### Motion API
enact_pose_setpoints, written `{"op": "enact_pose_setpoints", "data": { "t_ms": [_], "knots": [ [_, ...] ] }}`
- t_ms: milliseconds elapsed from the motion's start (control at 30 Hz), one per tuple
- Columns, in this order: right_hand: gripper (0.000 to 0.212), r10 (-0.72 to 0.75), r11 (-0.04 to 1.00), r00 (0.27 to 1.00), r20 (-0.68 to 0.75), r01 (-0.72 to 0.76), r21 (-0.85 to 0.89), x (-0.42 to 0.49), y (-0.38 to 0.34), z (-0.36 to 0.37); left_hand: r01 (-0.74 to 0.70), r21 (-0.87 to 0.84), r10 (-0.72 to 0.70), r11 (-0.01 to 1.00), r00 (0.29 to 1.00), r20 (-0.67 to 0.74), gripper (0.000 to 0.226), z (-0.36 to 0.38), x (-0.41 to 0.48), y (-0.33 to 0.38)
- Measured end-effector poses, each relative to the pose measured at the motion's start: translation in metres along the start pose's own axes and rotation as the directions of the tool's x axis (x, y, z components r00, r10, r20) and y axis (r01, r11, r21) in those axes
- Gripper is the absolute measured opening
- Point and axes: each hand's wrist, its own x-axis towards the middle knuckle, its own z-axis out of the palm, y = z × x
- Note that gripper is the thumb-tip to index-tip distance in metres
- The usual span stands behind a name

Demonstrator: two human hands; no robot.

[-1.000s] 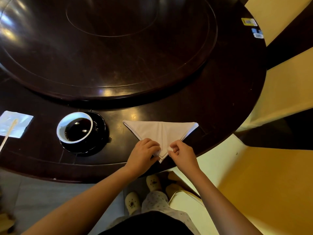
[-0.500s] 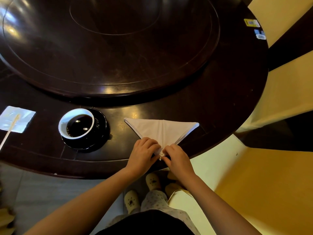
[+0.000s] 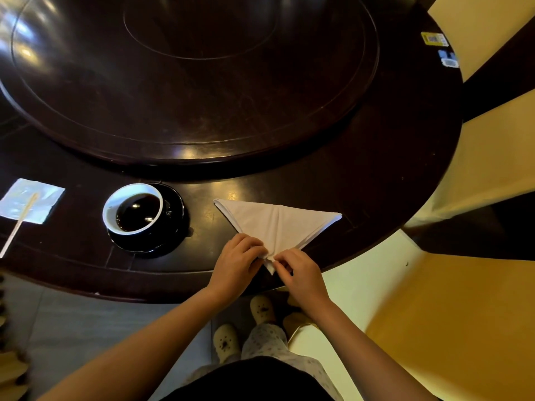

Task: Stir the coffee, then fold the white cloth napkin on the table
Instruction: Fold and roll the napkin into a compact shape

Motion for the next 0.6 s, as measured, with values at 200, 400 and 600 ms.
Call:
{"op": "enact_pose_setpoints", "data": {
  "t_ms": [200, 400, 600],
  "knots": [
    [0.016, 0.020, 0.999, 1.000, 0.009, -0.020, -0.041, 0.000, 0.004, 0.007, -0.012, 0.003, 0.012, 1.000, 1.000, 0.002, 0.017, 0.000, 0.002, 0.004],
    [0.017, 0.002, 1.000, 1.000, -0.028, -0.002, 0.010, -0.004, -0.001, 0.014, -0.037, -0.020, 0.037, 0.999, 0.999, -0.010, 0.025, -0.001, 0.002, 0.009],
    [0.015, 0.028, 0.996, 0.994, 0.105, -0.037, 0.087, -0.005, 0.001, -0.001, 0.002, -0.008, -0.002, 1.000, 0.998, 0.070, 0.030, 0.008, 0.001, 0.016]
  ]
}}
